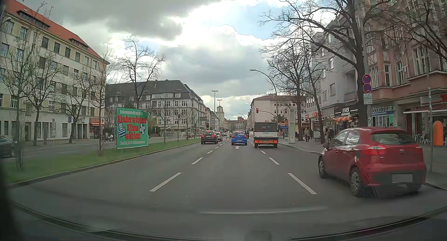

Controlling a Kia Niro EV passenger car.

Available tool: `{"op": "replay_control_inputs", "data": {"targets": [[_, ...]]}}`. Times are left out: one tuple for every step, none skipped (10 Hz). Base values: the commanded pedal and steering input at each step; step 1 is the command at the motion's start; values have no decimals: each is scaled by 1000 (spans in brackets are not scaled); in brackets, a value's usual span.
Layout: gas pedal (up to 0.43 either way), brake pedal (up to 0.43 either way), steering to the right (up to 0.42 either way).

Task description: Follow the waypoints while adhering to traffic rules and regulations

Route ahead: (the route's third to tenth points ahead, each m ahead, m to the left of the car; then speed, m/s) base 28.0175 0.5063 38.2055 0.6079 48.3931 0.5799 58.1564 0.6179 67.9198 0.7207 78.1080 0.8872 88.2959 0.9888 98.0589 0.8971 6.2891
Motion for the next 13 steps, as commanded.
{"op": "replay_control_inputs", "data": {"targets": [[0,37,-1],[0,37,-3],[0,37,-3],[0,30,-3],[0,30,-2],[0,30,-1],[0,37,0],[0,37,0],[0,30,1],[0,37,2],[0,37,3],[0,30,6],[0,30,7]]}}
